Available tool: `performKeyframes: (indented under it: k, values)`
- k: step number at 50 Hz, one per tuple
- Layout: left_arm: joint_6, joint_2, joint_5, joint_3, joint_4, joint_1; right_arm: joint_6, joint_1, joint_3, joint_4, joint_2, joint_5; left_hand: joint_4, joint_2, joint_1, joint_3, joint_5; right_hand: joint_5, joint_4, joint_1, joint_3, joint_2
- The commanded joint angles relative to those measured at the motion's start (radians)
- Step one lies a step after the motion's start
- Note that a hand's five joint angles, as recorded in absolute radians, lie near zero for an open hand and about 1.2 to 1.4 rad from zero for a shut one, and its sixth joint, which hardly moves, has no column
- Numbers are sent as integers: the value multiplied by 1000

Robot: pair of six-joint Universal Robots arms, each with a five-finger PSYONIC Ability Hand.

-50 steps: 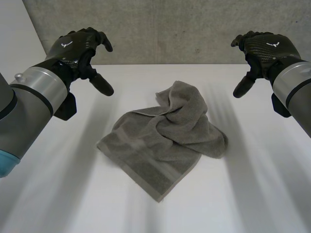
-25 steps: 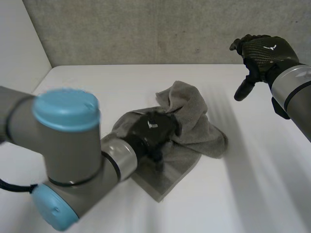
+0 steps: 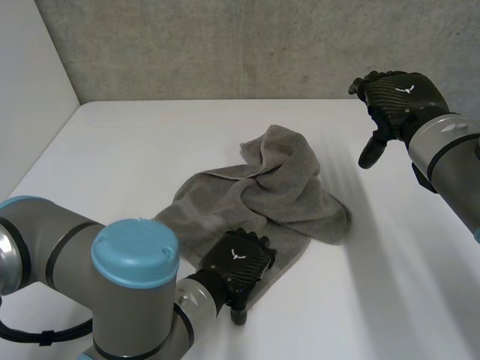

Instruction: Fold the towel.

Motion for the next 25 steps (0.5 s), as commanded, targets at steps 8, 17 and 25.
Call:
performKeyframes:
  k: [8, 17, 25]
  values:
    - [9, -27, -1, -14, 102, 9, -2, 0, 24, 3, 17, -8, 39, 29, 36, 2, 12, -59, -82, -54, -71, -68]
    - [9, -44, -1, -14, 102, 9, -108, -14, 122, -1, 89, -32, 39, 29, 36, 2, 12, -59, -82, -54, -71, -68]
    - [10, -53, -4, -13, 101, 9, -109, -17, 245, -138, 142, -66, 48, 38, 45, 11, 21, -59, -82, -54, -71, -68]
